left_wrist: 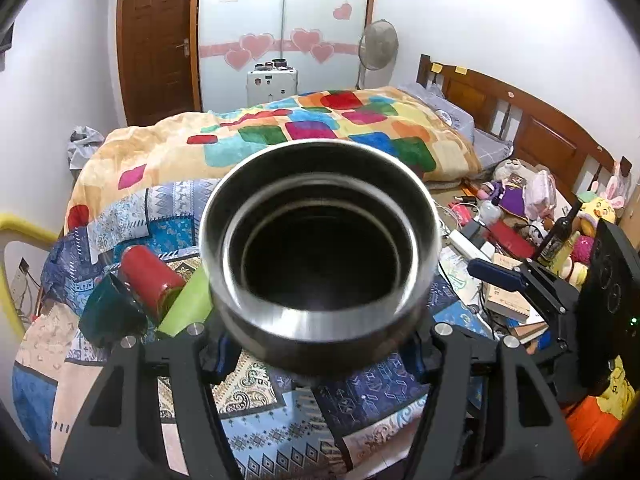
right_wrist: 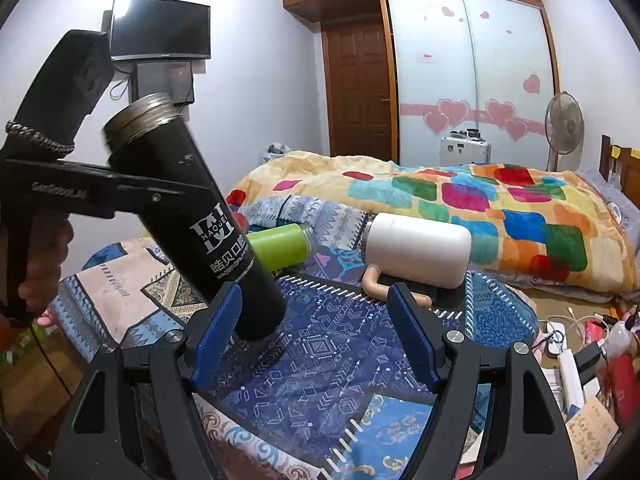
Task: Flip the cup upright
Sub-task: 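Rotate the black thermos upright with the left tool and set it on the quilt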
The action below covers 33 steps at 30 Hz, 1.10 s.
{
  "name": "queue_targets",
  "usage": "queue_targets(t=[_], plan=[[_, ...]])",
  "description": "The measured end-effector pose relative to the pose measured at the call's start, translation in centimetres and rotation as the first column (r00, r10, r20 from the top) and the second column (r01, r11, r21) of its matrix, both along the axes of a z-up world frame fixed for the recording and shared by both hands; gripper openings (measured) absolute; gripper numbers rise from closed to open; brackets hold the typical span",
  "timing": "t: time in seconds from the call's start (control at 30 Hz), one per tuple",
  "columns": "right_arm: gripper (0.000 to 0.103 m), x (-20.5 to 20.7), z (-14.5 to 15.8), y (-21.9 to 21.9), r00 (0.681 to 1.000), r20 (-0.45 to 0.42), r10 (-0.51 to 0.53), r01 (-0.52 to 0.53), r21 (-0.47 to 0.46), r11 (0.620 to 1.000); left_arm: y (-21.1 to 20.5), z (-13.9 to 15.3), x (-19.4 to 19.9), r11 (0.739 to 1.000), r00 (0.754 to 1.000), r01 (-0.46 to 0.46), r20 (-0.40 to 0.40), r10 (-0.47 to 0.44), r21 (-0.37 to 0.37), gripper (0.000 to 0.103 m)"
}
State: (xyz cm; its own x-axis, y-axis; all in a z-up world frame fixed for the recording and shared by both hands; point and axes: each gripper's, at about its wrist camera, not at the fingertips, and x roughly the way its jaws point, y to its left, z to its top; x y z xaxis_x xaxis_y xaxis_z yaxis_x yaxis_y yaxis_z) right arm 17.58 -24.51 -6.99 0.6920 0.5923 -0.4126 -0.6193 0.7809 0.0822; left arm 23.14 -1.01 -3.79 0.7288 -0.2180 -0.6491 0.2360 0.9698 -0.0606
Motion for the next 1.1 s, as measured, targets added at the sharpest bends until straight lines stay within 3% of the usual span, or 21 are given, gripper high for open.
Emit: queue_targets(t=[0.43,0.8,0.9,1.1], plan=[[0.073,0.7,-0.7,0.1,1.000,-0.022,-0.001,0.002,0.006,1.000,0.1,-2.6,0.2,1.000,0.999,-0.001,-0.049,0.001,0.019,0.064],[0.073,-0.3,0.0,0.0,1.000,-0.015,0.000,0.000,0.025,1.000,-0.4,-2.9,-0.7,0.999,1.000,-0.005,-0.014,0.005,0.045,0.067],[0.073,-1.2,0.7,-0.1,1.000,-0.002,-0.003,0.003,0.027,1.000,-0.1,-2.7,-1.0,1.000,1.000,-0.009,-0.027,0.010,0.023,0.073],[0.073,-3.3,2.4,-0.1,0.999,0.031,-0.007,0.006,0.043,0.999,0.8,-1.5,-3.8,0.999,0.999,-0.035,0.004,0.035,-0.006,0.073]])
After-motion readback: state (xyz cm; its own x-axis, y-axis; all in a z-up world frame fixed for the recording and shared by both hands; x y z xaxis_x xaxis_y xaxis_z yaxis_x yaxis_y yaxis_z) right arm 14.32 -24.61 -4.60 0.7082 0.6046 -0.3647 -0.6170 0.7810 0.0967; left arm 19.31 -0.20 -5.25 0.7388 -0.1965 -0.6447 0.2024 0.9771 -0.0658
